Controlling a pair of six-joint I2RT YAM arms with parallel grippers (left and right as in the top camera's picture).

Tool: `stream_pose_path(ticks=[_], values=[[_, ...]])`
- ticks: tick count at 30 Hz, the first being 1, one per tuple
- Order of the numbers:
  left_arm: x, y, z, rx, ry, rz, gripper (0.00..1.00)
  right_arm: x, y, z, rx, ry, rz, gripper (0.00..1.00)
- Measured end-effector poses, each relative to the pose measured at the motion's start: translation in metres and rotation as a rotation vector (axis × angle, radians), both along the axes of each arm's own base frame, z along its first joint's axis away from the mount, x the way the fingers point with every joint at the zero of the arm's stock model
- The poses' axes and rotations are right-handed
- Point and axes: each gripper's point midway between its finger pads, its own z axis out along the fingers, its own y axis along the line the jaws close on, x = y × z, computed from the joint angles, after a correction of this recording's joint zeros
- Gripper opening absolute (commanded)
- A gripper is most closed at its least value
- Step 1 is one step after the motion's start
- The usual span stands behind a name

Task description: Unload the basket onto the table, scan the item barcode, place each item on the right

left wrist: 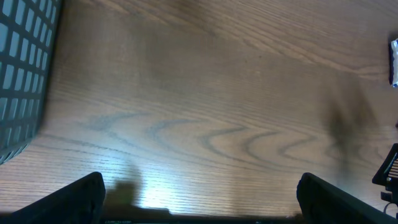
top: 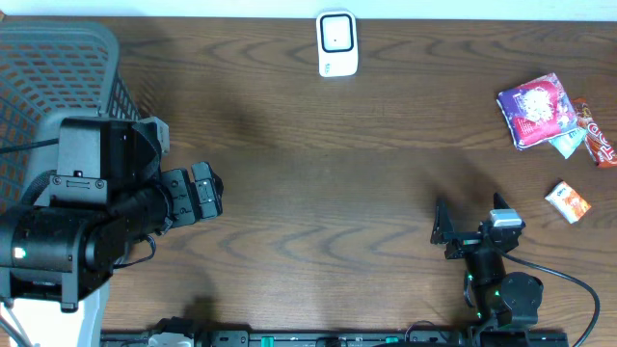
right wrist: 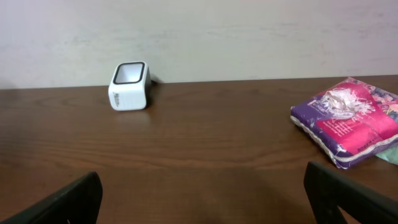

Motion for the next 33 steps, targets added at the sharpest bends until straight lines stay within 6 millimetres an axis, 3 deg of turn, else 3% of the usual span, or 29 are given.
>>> stream_pose_path(ticks=[26,33], values=[[0.002,0.0,-0.002,0.004,0.008,-0.003,0.98,0.0,0.0,0.0,0.0,0.0,0.0,0.99],[0.002,0.023,-0.001,0.154,-0.026,0.001,0.98,0.0,0.0,0.0,0.0,0.0,0.0,0.99]])
